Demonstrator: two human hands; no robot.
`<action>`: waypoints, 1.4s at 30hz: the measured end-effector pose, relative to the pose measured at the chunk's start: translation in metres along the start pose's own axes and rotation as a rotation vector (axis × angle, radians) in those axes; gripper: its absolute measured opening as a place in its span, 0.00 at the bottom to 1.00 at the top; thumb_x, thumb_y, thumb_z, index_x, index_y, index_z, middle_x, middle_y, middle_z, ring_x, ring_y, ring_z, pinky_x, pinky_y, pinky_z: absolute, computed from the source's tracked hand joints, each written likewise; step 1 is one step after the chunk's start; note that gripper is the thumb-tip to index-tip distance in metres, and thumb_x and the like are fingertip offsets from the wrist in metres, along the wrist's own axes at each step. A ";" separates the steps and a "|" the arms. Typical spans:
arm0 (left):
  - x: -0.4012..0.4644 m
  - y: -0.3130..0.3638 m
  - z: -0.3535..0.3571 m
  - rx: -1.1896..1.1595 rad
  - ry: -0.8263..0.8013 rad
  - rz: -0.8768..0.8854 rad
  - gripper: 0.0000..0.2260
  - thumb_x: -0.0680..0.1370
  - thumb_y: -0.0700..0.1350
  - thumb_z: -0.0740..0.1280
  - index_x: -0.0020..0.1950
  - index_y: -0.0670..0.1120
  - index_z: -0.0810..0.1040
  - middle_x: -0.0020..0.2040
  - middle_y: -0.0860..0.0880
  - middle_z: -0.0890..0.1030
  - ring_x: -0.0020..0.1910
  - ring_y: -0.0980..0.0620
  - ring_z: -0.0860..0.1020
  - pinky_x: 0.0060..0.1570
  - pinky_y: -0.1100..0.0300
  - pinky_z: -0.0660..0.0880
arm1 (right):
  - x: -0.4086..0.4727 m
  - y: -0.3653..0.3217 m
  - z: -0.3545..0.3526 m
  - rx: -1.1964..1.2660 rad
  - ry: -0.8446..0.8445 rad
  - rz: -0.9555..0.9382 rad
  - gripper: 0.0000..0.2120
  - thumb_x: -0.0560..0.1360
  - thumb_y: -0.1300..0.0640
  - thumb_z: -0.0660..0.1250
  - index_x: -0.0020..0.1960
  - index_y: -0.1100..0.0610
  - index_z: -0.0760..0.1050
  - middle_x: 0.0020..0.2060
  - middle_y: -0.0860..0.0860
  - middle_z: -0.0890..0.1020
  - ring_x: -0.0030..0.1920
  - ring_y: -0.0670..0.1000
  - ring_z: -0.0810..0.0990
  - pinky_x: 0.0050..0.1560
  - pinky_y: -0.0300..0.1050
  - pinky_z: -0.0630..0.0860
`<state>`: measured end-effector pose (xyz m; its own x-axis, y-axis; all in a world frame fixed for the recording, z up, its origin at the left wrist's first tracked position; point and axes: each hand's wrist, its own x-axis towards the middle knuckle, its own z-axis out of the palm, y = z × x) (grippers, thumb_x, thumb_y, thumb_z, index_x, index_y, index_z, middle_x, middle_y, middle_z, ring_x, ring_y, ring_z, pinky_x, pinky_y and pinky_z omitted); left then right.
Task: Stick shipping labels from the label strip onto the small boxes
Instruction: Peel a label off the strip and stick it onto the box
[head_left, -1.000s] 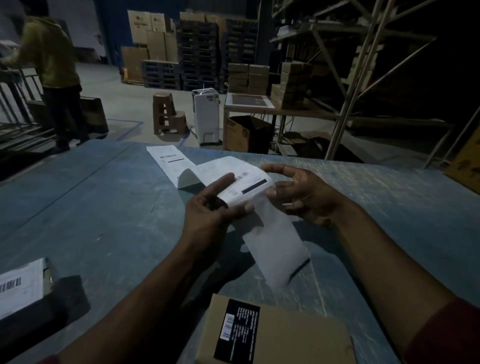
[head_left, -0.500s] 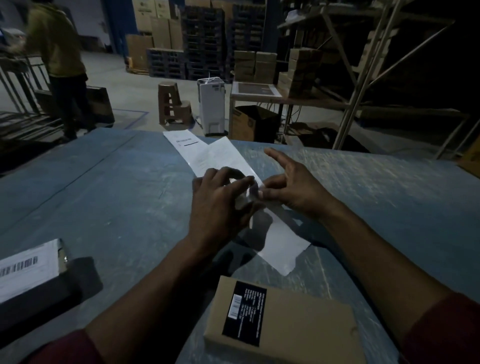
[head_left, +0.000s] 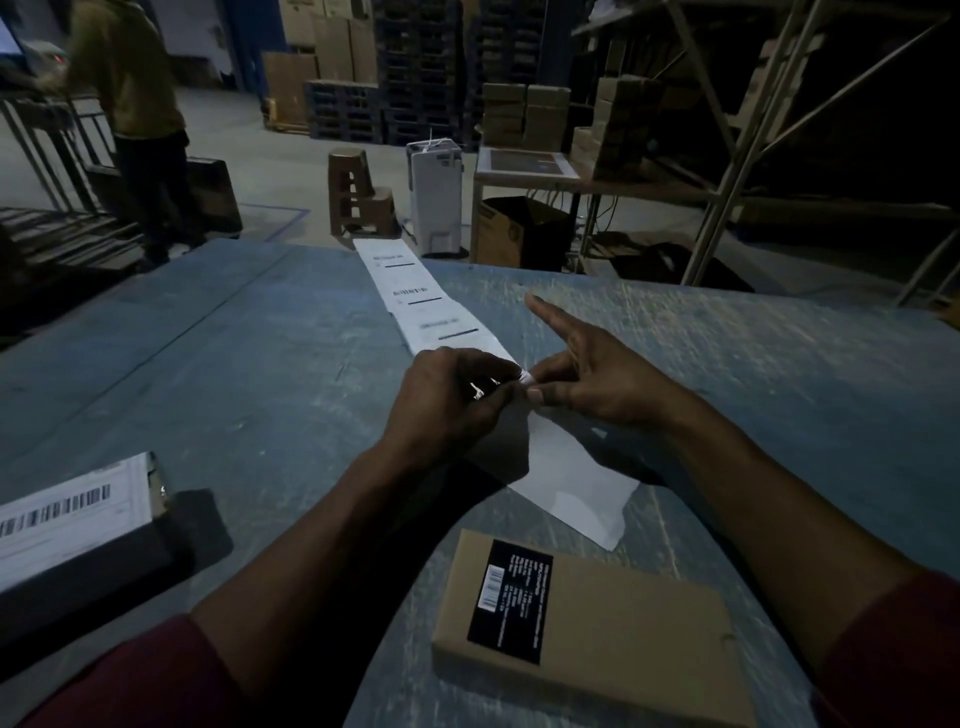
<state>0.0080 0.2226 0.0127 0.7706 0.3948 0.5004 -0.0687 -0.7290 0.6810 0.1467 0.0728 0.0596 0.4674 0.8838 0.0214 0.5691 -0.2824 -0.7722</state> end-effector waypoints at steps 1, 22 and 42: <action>0.000 0.000 0.000 -0.006 0.000 0.002 0.06 0.77 0.45 0.77 0.53 0.50 0.89 0.46 0.52 0.89 0.42 0.57 0.86 0.47 0.52 0.84 | -0.001 0.000 0.000 -0.001 0.004 0.002 0.51 0.76 0.66 0.75 0.85 0.43 0.46 0.49 0.47 0.89 0.53 0.42 0.87 0.61 0.42 0.78; 0.017 -0.030 -0.014 -0.311 0.407 -0.700 0.08 0.79 0.46 0.69 0.52 0.46 0.86 0.44 0.40 0.86 0.41 0.40 0.85 0.41 0.48 0.82 | -0.010 0.029 -0.058 -0.475 -0.046 0.426 0.32 0.73 0.69 0.66 0.75 0.51 0.72 0.53 0.55 0.85 0.49 0.55 0.82 0.51 0.48 0.78; 0.014 -0.014 -0.016 -0.181 0.433 -0.581 0.08 0.80 0.49 0.70 0.56 0.48 0.85 0.50 0.46 0.87 0.49 0.46 0.84 0.53 0.51 0.81 | -0.011 0.026 0.016 -0.485 0.302 0.071 0.60 0.74 0.45 0.77 0.77 0.30 0.27 0.77 0.55 0.71 0.60 0.58 0.83 0.61 0.59 0.81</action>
<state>0.0097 0.2474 0.0182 0.3990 0.9006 0.1727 0.1415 -0.2465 0.9588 0.1455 0.0620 0.0291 0.6478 0.7306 0.2158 0.7411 -0.5389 -0.4004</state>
